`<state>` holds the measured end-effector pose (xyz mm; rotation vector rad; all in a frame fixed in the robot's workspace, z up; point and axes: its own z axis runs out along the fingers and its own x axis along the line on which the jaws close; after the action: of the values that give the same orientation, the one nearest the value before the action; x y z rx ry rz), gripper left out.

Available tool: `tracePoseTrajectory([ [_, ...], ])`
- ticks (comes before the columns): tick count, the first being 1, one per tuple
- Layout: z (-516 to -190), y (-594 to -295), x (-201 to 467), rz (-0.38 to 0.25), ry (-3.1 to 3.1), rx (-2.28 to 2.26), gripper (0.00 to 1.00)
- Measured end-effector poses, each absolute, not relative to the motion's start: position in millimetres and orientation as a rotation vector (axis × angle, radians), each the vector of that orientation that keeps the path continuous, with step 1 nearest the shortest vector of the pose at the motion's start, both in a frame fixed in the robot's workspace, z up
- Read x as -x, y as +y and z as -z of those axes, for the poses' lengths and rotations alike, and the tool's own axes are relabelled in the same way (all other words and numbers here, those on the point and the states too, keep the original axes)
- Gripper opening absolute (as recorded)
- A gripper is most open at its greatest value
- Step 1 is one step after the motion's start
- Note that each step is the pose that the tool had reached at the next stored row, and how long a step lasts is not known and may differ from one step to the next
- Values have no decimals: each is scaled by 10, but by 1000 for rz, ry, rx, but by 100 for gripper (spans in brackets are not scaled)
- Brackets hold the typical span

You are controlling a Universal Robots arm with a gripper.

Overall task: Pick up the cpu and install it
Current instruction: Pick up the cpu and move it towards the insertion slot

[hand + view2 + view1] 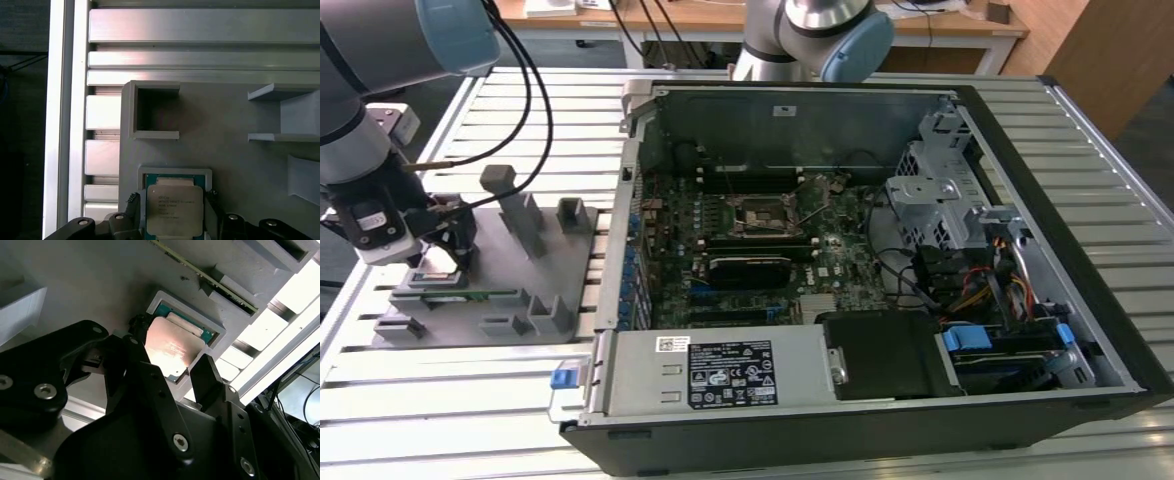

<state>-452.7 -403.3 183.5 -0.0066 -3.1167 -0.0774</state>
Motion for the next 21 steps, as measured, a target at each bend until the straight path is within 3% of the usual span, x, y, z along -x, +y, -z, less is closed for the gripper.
tracePoseTrajectory([
  [6,-1836,-4034,4527,76,-3116,7,60],
  [7,-1835,-4033,4528,76,-3116,8,54],
  [21,-1881,-4033,4527,76,-3117,8,54],
])
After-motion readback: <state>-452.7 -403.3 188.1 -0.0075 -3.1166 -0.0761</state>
